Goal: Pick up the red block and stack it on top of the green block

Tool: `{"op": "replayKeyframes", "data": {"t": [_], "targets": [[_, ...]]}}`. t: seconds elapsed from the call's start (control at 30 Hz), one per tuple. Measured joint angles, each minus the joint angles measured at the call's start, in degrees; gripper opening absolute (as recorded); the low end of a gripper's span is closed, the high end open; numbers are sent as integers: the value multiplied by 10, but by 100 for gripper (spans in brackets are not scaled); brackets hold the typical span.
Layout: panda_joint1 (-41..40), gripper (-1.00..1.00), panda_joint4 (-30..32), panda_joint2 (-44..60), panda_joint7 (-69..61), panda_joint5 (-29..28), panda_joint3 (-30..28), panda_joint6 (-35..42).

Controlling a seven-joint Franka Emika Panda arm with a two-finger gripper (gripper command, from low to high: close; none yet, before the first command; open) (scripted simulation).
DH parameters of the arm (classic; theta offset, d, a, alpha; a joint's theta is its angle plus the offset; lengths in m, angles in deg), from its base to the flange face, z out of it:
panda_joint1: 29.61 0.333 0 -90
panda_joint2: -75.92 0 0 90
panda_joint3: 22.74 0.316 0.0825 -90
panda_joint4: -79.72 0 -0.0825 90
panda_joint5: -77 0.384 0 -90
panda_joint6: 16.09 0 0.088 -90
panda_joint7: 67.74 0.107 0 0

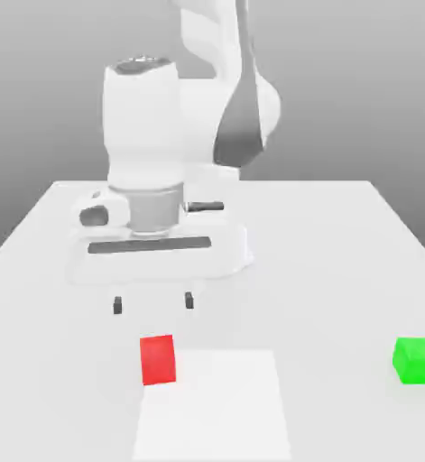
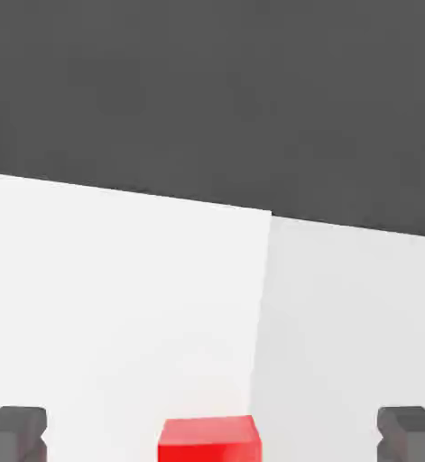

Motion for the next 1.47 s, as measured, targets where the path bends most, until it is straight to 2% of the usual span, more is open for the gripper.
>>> {"op": "replayKeyframes", "data": {"t": [0.1,0.2,0.23,0.47,0.6,0.73,1.17,1.33,1.37,1.47], "targets": [[-3,0,0,64,-34,37,12,-52],[-32,0,-8,127,-70,87,51,-104],[-46,-100,-11,146,-79,99,68,-120],[-50,-100,-11,150,-79,100,73,-123],[-35,-100,-1,82,-37,41,43,-66],[-39,-100,2,16,-7,1,52,-4],[295,-100,-160,69,21,-10,244,107],[322,-100,-181,155,50,-47,235,44],[327,100,-182,172,56,-56,230,29],[327,100,-182,172,56,-56,230,29]]}}
